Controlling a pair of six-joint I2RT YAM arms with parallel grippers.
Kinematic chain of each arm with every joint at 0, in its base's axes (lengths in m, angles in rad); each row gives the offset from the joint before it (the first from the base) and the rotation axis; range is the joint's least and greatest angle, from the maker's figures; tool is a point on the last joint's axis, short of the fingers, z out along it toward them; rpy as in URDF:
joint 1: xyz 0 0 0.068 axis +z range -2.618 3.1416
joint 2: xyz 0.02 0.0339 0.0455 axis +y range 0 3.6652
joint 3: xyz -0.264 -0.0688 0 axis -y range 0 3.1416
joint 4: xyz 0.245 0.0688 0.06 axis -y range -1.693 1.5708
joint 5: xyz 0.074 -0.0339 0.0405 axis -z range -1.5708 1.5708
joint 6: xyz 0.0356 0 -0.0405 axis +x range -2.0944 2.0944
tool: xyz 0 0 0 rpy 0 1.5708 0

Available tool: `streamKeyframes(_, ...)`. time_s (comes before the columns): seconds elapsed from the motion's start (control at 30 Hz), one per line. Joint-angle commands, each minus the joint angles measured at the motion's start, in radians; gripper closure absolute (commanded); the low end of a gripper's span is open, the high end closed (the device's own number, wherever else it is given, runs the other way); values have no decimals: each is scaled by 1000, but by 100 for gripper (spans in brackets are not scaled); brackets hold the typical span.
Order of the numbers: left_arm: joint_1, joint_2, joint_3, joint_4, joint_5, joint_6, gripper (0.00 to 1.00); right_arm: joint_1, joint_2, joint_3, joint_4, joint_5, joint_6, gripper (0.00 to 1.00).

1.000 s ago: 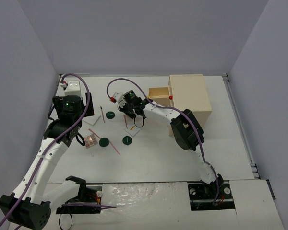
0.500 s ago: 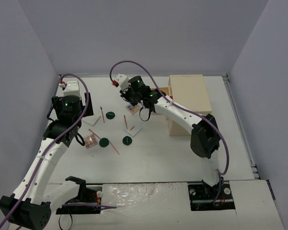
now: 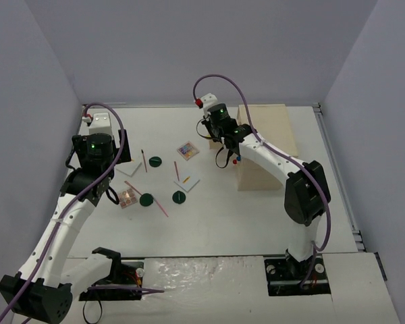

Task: Organize the makeup

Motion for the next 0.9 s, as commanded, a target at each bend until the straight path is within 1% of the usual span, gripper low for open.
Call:
streamKeyframes(0.0,7,-15,27,55,-4,-10,3,-43,-68,-27,98,48,71,100)
streamKeyframes(0.17,7,-15,25,55,-6,-8,3,-64,-55,-33,108,89,92,100)
streamKeyframes(0.2,7,-14,25,55,-6,-9,3,-65,-57,-36,108,99,96,97)
streamKeyframes(0.23,7,-14,25,55,-7,-9,3,-67,-59,-39,108,107,100,95)
streamKeyframes(0.27,8,-13,26,55,-7,-10,3,-66,-64,-43,108,111,102,89)
streamKeyframes(0.33,8,-12,27,55,-2,-8,3,-67,-76,-50,108,97,100,72)
streamKeyframes(0.37,8,-11,27,55,-2,-9,3,-66,-79,-51,108,89,99,69)
streamKeyframes(0.4,8,-11,27,54,-1,-10,3,-64,-88,-51,108,82,95,63)
streamKeyframes(0.47,10,-12,27,55,0,-10,3,-59,-105,-45,108,60,85,58)
streamKeyframes(0.53,11,-10,27,55,1,-11,3,-58,-124,-42,108,52,77,57)
streamKeyframes(0.7,16,-12,28,53,3,-11,3,-5,-204,-16,107,-101,23,52)
streamKeyframes(0.8,19,-13,28,53,-1,-11,3,51,-229,-31,106,-204,15,43)
streamKeyframes(0.83,21,-13,28,52,-3,-11,3,73,-232,-47,105,-247,17,40)
streamKeyframes(0.87,23,-15,28,52,-6,-11,3,101,-232,-56,106,-257,27,39)
